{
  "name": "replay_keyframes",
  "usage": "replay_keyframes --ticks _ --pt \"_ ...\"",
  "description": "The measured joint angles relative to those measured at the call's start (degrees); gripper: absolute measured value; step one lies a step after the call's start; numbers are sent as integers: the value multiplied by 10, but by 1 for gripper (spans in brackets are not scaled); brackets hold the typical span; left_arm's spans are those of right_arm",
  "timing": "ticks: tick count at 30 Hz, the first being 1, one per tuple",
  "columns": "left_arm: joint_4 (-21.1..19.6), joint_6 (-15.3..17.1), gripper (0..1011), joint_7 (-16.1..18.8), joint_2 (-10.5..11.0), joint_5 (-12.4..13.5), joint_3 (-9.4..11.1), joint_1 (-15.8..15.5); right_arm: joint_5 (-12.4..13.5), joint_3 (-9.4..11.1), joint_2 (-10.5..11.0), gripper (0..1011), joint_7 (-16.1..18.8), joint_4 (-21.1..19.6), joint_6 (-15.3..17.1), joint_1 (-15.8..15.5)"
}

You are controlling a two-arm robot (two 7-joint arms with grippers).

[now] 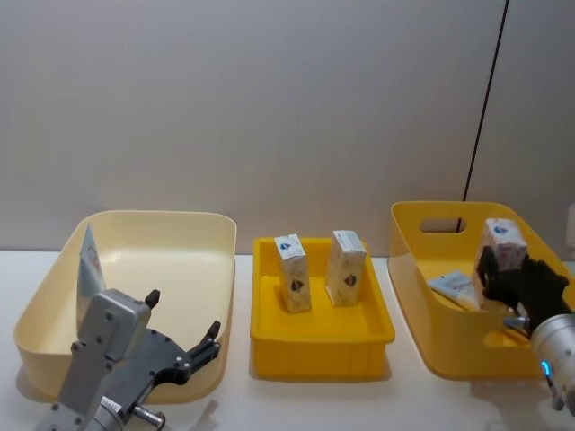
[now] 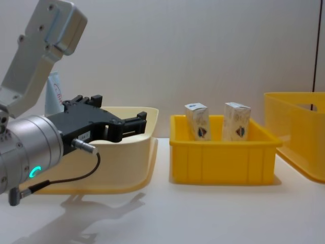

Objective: Bimanual collaborative sorting of washing and personal care products

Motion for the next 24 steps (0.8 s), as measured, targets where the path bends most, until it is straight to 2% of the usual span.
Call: replay_keyframes --ticks 4,10,14,18,22,24 --pt "0 0 1003 0 0 0 0 0 0 -3 -2 476 0 8 22 6" --pt "0 0 1003 0 0 0 0 0 -2 -7 -5 687 1 17 46 12" --pt "0 0 1003 0 0 0 0 0 -3 -8 -6 762 1 19 53 14" --pt "0 0 1003 0 0 0 0 0 -3 -9 -7 906 1 22 61 15" --pt "0 0 1003 0 0 0 0 0 -4 -10 -7 996 2 24 66 17" --pt "0 0 1003 0 0 0 0 0 -4 -10 -8 1001 2 24 66 17"
